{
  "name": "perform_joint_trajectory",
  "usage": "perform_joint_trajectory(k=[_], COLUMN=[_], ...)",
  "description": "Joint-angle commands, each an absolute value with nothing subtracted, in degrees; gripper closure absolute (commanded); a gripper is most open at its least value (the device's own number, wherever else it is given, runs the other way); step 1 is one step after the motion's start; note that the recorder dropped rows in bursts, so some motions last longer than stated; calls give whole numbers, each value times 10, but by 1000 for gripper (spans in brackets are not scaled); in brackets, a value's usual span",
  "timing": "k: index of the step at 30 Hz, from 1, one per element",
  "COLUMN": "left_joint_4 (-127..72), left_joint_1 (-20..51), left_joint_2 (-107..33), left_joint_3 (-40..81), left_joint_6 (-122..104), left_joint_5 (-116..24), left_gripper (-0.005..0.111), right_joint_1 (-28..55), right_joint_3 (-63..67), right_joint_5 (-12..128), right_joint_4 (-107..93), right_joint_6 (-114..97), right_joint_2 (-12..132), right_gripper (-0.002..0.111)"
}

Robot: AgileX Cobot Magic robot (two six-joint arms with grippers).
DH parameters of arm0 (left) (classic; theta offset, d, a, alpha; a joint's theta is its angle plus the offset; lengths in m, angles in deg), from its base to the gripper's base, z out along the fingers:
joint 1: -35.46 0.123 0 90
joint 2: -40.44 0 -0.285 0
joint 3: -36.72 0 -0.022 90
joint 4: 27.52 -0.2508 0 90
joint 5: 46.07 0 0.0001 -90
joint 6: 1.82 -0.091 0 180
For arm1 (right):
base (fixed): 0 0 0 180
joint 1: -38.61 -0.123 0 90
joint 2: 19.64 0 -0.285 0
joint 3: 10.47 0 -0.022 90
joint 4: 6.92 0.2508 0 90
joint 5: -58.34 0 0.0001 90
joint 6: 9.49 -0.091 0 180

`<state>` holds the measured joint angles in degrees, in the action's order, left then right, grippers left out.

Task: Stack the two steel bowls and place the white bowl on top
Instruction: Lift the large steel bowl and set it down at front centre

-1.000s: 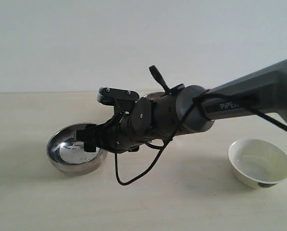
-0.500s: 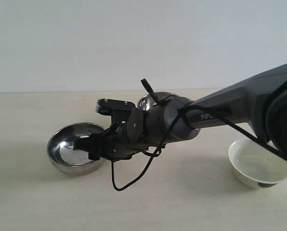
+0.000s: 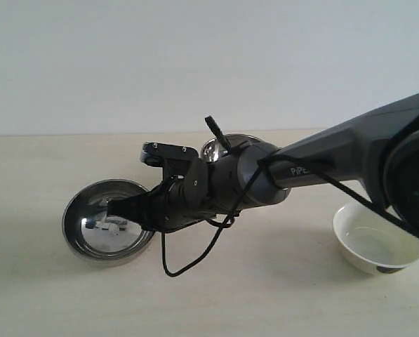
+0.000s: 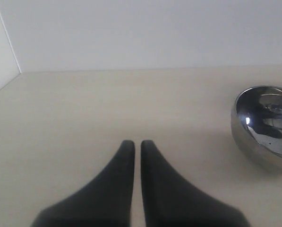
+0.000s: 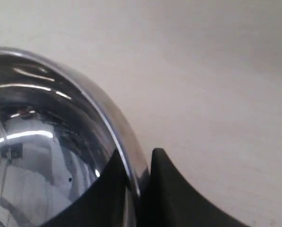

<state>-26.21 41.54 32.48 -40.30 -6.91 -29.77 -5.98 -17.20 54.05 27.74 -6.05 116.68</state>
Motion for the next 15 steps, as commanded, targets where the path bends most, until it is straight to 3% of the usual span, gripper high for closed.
perform_joint_trajectory(k=[1, 15], left_joint_4=[-261, -261], left_joint_1=[416, 416], left_joint_2=[327, 327], left_joint_3=[-405, -405], left_joint_6=[-63, -63], left_joint_5=[-301, -301], left_gripper=[103, 103], right_joint_1=[-57, 9], right_joint_3=[-173, -173], right_joint_5=[499, 253], right_joint_4=[270, 111], right_joint_6=[-24, -72], right_joint_2=[1123, 973], right_gripper=[108, 108])
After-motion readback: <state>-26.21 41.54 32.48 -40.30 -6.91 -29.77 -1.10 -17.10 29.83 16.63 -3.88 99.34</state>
